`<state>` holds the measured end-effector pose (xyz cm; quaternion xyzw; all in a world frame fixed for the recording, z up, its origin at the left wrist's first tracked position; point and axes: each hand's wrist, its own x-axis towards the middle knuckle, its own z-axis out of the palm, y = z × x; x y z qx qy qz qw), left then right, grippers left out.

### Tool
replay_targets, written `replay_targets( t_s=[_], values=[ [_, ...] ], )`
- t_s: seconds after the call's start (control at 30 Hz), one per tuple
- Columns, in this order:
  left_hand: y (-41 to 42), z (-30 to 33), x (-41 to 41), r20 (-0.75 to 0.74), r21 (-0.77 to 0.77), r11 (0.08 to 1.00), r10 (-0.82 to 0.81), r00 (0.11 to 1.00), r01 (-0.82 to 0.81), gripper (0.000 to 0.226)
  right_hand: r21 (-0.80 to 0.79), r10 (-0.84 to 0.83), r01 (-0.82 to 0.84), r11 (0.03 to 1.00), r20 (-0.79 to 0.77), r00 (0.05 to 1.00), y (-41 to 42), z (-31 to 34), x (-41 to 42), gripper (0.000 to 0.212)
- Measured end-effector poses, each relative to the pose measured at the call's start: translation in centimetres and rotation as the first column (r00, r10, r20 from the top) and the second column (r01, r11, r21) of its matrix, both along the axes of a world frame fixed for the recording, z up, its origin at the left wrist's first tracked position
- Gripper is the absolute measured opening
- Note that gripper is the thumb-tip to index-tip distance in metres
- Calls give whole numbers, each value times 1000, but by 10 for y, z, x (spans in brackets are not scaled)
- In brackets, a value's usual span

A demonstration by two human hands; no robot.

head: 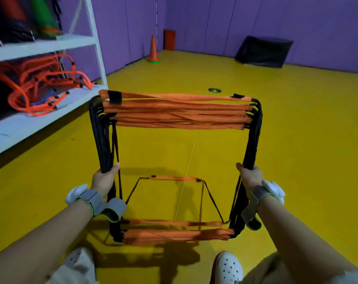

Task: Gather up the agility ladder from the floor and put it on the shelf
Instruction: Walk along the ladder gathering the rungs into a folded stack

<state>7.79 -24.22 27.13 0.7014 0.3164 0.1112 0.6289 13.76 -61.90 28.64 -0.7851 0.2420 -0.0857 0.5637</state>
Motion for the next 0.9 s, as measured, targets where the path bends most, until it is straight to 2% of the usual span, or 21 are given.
replay_targets(
  t_s=[0.17, 0.3, 0.4, 0.57, 0.73, 0.83, 0.9],
  values=[
    [-6, 11, -6, 38, -55, 998, -40, 998, 42, 54, 85, -70, 69, 994, 8, 998, -2, 4, -13, 36],
    [-13, 9, -8, 47, -76, 994, -76, 996, 79, 29, 162, -83, 74, 984, 50, 995, -3, 1, -15, 21],
    [-21, 6, -10, 44, -93, 992, -76, 996, 79, 27, 151, -77, 67, 986, 58, 995, -8, -4, -13, 14],
    [-23, -2, -9, 22, -109, 991, -75, 997, 77, 22, 118, -82, 76, 990, 46, 996, -12, -16, -5, 29],
    [-15, -15, -11, 2, -81, 992, -93, 996, 93, 23, 24, -70, 69, 997, 29, 997, -11, -33, 2, 34],
    [-12, -28, -11, -34, -44, 995, -89, 995, 88, 20, -15, -13, 13, 1000, -35, 999, -13, -46, 5, 42],
    [-12, -44, -10, -78, -5, 997, -81, 994, 81, 20, -33, 46, -50, 998, -108, 993, -13, -61, 6, 40]
  ],
)
